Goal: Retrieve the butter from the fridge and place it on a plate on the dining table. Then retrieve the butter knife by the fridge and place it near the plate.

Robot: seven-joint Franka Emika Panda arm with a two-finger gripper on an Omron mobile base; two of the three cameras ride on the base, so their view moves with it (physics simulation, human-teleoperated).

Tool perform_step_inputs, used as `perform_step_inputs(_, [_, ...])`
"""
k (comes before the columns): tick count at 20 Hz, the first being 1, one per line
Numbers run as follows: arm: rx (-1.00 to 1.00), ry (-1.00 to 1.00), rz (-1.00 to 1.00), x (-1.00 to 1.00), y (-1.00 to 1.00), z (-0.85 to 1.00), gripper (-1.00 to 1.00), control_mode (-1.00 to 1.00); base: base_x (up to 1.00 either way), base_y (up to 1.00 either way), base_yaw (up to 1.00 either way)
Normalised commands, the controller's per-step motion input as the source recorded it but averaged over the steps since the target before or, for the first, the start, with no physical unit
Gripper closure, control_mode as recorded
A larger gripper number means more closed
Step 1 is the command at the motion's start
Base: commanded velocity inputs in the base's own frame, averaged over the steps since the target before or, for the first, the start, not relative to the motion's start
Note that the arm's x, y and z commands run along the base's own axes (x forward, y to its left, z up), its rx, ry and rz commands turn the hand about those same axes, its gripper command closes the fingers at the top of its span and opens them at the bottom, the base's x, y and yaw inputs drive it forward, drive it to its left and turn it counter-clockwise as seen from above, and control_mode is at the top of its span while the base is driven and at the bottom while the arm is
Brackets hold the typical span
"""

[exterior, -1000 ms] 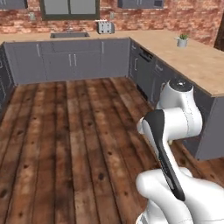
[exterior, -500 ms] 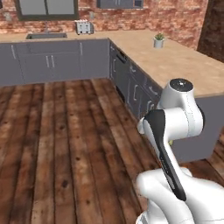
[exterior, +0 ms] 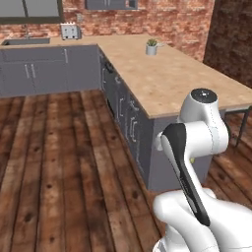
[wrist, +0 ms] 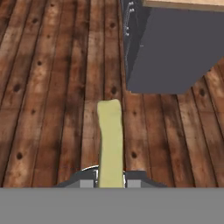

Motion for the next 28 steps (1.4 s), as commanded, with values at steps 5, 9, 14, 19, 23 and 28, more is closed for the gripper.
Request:
perform_step_inputs(5, [0.0, 0.0, 0.0, 0.0, 0.0, 0.0, 1.0, 1.0, 0.41, -1.0, -0.04])
perform_step_inputs(9, [0.0, 0.0, 0.0, 0.0, 0.0, 0.0, 1.0, 1.0, 0.45, -1.0, -0.04])
perform_step_inputs(14, [0.0, 0.0, 0.0, 0.0, 0.0, 0.0, 1.0, 1.0, 0.58, -1.0, -0.06])
perform_step_inputs(19, [0.0, 0.0, 0.0, 0.0, 0.0, 0.0, 1.0, 1.0, 0.47, -1.0, -0.09])
perform_step_inputs(23, [0.0, 0.0, 0.0, 0.0, 0.0, 0.0, 1.0, 1.0, 0.39, -1.0, -0.09])
perform_step_inputs(28, [0.0, 0.0, 0.0, 0.0, 0.0, 0.0, 1.0, 1.0, 0.33, -1.0, -0.11])
